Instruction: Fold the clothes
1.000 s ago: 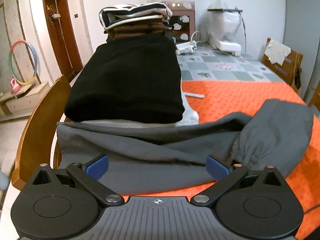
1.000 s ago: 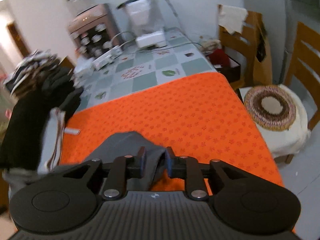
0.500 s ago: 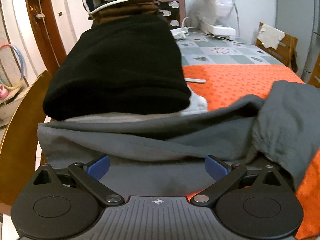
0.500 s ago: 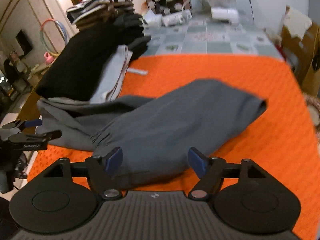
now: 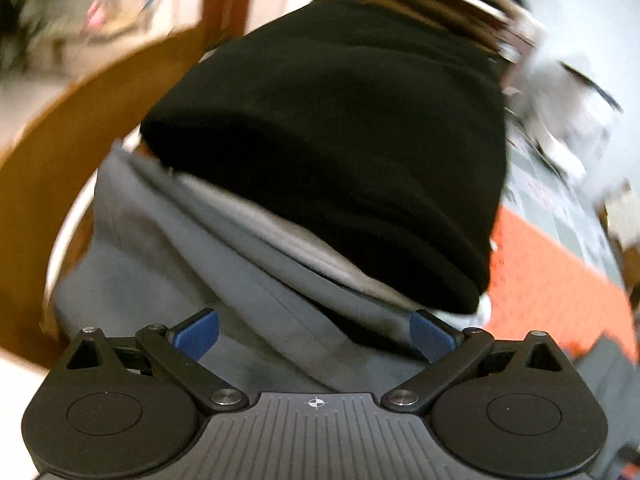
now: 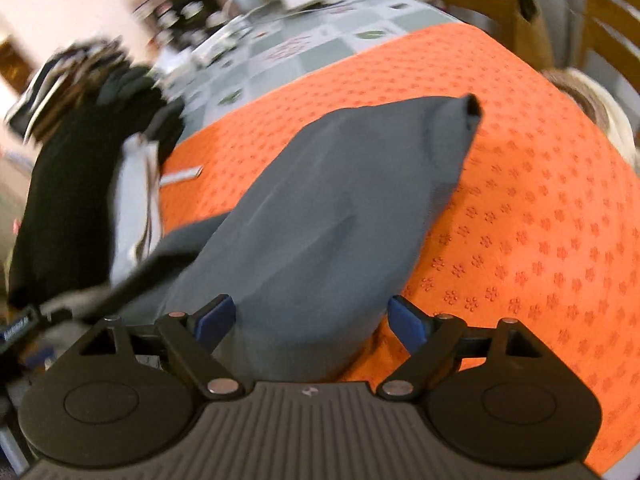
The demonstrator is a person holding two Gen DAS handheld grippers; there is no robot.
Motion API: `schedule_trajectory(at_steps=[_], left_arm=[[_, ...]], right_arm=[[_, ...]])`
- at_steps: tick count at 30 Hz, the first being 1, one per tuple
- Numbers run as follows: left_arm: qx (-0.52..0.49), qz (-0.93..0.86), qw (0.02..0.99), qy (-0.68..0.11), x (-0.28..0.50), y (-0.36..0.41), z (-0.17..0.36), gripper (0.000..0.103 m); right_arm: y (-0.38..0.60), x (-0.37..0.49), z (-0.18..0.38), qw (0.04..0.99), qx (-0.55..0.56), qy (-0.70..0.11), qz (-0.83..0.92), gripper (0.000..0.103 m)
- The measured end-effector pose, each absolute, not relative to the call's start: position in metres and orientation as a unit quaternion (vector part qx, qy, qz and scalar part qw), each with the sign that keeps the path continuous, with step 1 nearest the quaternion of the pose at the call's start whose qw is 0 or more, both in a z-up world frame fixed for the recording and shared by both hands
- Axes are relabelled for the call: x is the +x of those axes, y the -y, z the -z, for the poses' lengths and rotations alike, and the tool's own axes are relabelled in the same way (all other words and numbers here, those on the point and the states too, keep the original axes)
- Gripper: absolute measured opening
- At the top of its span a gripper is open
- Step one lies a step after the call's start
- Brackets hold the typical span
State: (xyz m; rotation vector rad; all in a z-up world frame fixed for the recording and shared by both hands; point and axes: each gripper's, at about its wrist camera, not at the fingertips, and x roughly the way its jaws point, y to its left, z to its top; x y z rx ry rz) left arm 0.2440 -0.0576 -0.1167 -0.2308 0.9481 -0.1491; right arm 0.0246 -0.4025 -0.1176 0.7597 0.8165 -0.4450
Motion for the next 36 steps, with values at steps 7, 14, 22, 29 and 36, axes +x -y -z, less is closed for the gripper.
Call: schedule_trajectory(at_steps=[7, 14, 22, 29, 36], left_arm=[[-0.211, -0.007, 0.839, -0.501, 0.267, 0.048, 0.139, 0.094], [-0.202, -0.005, 0.832, -0.517, 0.272, 0.048, 0.154, 0.014], [-0.182, 0.015, 0.855, -0.485, 0.238, 0.036, 0.122, 0.007], [-0.127, -0.017, 0.893, -0.432, 0.166, 0.023, 0.080, 0.007], [-0.164, -0.130, 0.887, -0.411, 0.087, 0.003, 0.050, 0.007]], right_arm=[[0.420, 0.036, 0.129, 0.800, 0.413, -0.370, 0.227, 0.089], [0.423, 0.047, 0.125, 0.814, 0.396, -0.374, 0.200, 0.008], [0.439, 0.055, 0.052, 0.880, 0.279, -0.339, 0.178, 0.006], [0.516, 0.063, -0.010, 0.905, 0.264, -0.297, 0.152, 0.006], [0.580, 0.131, -0.019, 0.890, 0.335, -0.302, 0.065, 0.006]])
